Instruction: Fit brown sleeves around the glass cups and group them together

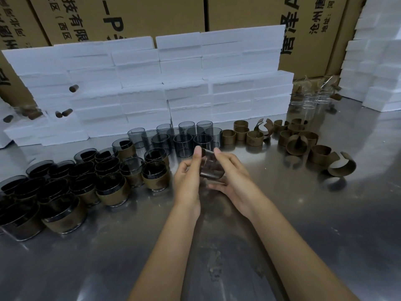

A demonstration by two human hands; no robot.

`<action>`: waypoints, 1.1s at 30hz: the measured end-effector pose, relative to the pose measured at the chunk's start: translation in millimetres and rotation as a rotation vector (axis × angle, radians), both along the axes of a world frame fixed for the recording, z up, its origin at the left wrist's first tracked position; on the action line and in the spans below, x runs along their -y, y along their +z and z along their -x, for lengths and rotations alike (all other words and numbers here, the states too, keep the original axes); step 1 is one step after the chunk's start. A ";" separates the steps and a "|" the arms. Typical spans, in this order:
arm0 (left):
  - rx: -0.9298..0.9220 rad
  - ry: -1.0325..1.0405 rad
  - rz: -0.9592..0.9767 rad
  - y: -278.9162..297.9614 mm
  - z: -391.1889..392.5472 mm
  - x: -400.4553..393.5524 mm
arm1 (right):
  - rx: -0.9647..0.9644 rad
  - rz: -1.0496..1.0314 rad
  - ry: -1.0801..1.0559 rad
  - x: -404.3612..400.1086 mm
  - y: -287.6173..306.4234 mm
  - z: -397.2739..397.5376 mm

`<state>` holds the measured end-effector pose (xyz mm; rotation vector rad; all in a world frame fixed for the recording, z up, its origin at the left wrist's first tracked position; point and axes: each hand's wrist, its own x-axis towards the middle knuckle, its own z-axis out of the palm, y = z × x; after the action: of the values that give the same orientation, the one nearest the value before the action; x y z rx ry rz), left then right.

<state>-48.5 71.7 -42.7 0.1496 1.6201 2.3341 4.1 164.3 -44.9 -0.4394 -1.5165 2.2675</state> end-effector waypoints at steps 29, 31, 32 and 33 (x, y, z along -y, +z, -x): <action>0.198 -0.157 -0.320 -1.7 5.0 -1.5 | 0.068 -0.544 -0.418 -24.7 -5.8 15.8; 0.251 -0.151 -0.394 -3.0 7.0 -1.4 | 0.216 -0.626 -0.507 -53.5 -2.9 26.0; 0.261 -0.148 -0.415 -3.8 8.3 -1.6 | 0.308 -0.681 -0.507 -67.6 -1.1 30.5; 0.264 -0.144 -0.421 -4.6 9.9 -2.3 | 0.398 -0.732 -0.469 -79.6 0.5 34.6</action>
<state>-58.4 74.0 -47.3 0.0408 0.9531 2.4279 -30.4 243.9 -44.4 -0.9246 -2.0262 1.2028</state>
